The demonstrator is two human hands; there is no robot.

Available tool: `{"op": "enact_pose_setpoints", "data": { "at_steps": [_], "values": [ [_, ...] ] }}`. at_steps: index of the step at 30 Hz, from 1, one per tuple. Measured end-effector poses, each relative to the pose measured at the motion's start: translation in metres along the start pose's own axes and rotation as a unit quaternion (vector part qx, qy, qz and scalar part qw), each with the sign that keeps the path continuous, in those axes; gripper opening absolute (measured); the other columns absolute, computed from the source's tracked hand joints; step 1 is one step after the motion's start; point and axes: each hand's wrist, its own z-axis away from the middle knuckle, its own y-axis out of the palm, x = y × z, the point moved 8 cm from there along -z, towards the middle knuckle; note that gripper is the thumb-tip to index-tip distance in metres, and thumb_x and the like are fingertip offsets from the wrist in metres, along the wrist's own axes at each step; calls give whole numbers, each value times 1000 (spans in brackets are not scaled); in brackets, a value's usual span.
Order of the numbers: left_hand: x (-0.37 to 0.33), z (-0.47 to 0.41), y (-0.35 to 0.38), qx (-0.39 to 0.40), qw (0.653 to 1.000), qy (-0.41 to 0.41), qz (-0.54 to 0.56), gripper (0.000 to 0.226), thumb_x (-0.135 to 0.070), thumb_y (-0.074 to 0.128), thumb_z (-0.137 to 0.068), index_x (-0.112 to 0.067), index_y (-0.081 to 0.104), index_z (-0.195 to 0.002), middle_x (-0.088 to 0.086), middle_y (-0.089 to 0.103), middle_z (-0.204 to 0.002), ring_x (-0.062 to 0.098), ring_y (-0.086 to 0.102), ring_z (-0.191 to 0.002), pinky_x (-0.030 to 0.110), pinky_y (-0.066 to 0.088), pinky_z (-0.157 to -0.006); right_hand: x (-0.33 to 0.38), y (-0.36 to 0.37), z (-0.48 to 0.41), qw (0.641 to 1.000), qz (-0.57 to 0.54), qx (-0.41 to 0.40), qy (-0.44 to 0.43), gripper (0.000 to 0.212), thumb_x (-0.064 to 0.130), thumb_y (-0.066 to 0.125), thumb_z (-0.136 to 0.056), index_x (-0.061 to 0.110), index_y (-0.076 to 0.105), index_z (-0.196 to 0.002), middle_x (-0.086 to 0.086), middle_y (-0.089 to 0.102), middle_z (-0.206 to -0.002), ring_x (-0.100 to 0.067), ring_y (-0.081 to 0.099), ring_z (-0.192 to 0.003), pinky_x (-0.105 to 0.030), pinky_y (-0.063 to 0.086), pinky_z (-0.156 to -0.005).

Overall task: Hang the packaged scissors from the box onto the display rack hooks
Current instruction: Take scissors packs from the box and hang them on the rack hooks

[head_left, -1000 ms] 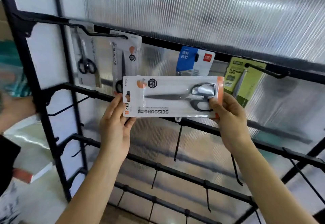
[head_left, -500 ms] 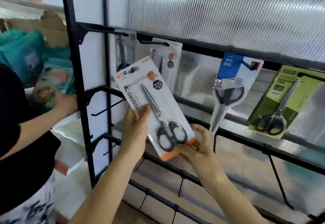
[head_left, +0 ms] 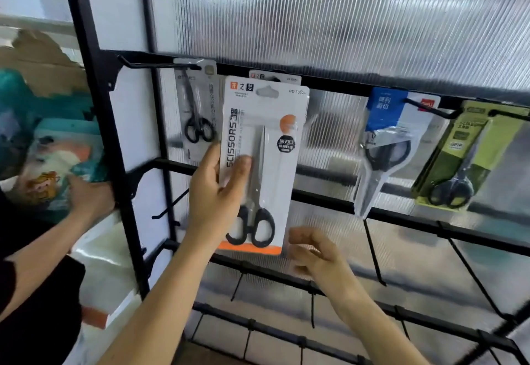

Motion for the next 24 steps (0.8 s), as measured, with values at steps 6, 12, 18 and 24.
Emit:
{"op": "enact_pose_setpoints", "data": {
  "at_steps": [6, 12, 18, 24],
  "values": [
    [1, -8, -4, -1, 1000, -13, 29, 13, -16, 56, -90, -26, 56, -99, -16, 63, -91, -11, 59, -82, 4, 42, -74, -3, -4, -4, 999, 16, -44, 1, 21, 7, 52, -91, 28, 57, -93, 4, 60, -102, -22, 59, -101, -32, 52, -81],
    [5, -16, -12, 10, 999, -21, 32, 13, -15, 55, -91, -19, 57, -104, -14, 64, -94, -10, 59, -83, 5, 43, -75, -3, -1, -16, 997, 24, -75, 14, 19, 5, 54, -90, 23, 58, -93, 1, 60, -100, -21, 58, -97, -35, 51, -83],
    [8, -22, -22, 22, 1000, -17, 6, 14, -18, 55, -91, -18, 57, -104, -13, 63, -95, -11, 59, -84, 5, 44, -75, 6, 9, -25, 996, 22, -86, 3, 19, 6, 54, -90, 24, 58, -94, -2, 63, -100, -22, 62, -92, -26, 52, -70],
    [21, -27, -18, 39, 999, -37, -3, 12, -20, 55, -90, -16, 58, -102, -14, 64, -93, -11, 59, -82, 5, 44, -71, 9, 14, -30, 996, 25, -90, 5, 18, 6, 50, -92, 22, 58, -95, -1, 62, -99, -20, 62, -92, -26, 53, -72]
  ]
}}
